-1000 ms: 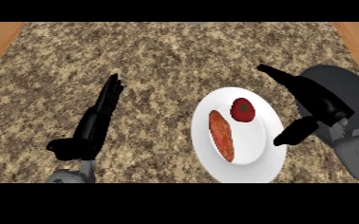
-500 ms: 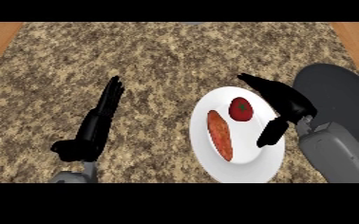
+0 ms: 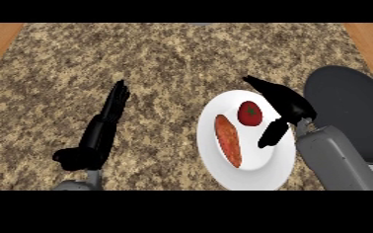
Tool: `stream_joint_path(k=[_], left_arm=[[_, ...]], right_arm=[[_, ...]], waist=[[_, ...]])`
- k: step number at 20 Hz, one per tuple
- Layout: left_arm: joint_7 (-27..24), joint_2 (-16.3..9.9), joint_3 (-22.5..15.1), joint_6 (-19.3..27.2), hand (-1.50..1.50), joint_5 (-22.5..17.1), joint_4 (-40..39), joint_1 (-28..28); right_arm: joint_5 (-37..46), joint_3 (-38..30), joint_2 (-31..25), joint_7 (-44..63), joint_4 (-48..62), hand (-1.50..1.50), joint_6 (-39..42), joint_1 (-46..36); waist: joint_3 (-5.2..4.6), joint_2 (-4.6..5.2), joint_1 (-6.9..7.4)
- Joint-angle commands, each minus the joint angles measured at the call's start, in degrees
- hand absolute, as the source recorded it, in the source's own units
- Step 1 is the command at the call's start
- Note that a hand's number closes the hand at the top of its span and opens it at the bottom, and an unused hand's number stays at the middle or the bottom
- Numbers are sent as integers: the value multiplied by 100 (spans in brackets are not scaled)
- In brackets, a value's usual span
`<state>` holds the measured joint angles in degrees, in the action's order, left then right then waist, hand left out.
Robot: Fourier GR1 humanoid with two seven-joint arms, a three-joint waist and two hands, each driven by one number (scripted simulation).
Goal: Pick the tomato from the plate and place it in the pan
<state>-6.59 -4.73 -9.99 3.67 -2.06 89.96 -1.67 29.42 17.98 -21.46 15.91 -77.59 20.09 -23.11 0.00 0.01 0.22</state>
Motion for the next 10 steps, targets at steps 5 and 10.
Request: stream_joint_path(k=[5, 10], left_arm=[[79, 126, 184, -80, 0, 101, -38, -61], [-279, 175, 175, -128, 0, 220, -330, 21]], right_arm=[[428, -570, 355, -206, 187, -150, 287, -88], [953, -349, 761, -304, 861, -150, -72, -57]], waist=[[0, -3, -11], [-1, -1, -10]])
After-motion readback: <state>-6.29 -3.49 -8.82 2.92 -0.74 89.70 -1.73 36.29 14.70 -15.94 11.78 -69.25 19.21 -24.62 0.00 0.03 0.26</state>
